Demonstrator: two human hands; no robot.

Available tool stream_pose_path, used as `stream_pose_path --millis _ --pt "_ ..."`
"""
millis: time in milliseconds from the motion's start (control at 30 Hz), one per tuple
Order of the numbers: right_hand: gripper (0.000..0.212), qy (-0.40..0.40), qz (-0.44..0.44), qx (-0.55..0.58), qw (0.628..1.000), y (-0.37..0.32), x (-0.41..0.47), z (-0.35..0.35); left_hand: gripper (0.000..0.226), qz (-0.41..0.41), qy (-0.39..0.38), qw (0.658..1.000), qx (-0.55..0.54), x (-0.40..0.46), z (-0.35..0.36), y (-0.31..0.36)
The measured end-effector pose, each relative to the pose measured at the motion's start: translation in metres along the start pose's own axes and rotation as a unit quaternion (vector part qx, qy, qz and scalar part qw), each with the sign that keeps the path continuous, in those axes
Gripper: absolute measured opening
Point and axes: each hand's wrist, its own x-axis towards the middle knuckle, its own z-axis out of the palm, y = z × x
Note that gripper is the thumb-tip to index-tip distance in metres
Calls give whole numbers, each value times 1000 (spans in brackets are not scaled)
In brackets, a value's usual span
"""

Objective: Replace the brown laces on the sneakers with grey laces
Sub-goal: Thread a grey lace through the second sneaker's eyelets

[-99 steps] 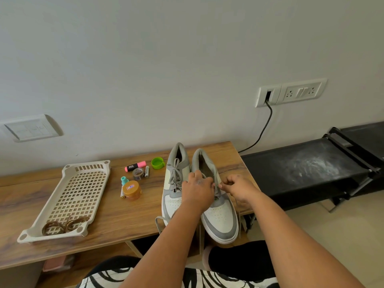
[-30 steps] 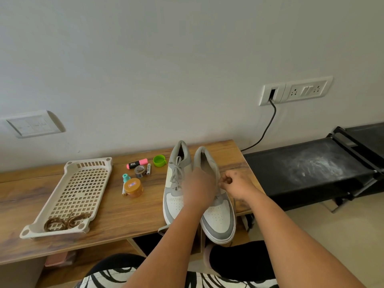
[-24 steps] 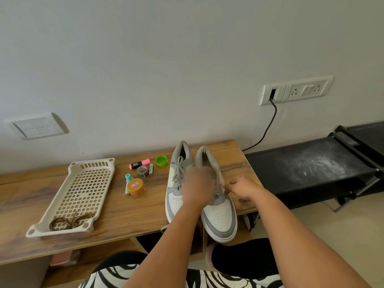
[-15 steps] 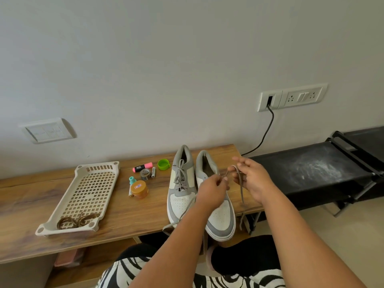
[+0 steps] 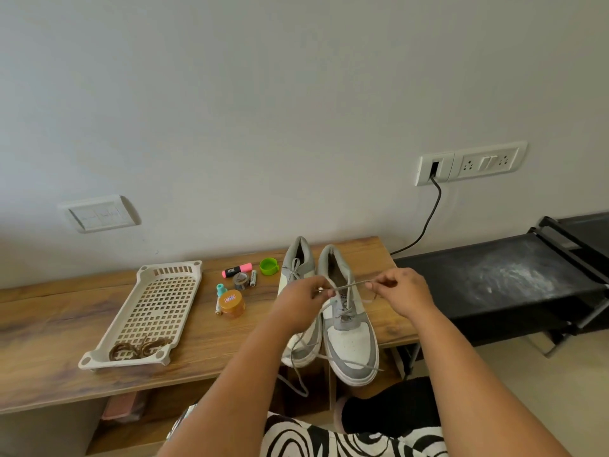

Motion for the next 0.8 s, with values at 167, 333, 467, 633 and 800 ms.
stream_pose_path --millis 167,333,467,633,800 --pt "33 -65 58 -34 996 6 3 -3 32 -7 -31 999 -4 0 -17 -23" --pt "39 51 1 -105 993 3 7 -7 34 -42 -11 985 -169 7 -9 -21" --pt "26 -110 -65 36 991 -31 -6 21 32 -29 -10 972 -234 11 8 -4" --pt "26 -88 -80 51 992 -43 -9 38 27 -37 36 967 -248 13 14 -5" --pt "27 60 12 1 998 -24 1 25 28 -48 22 970 -236 13 5 -19"
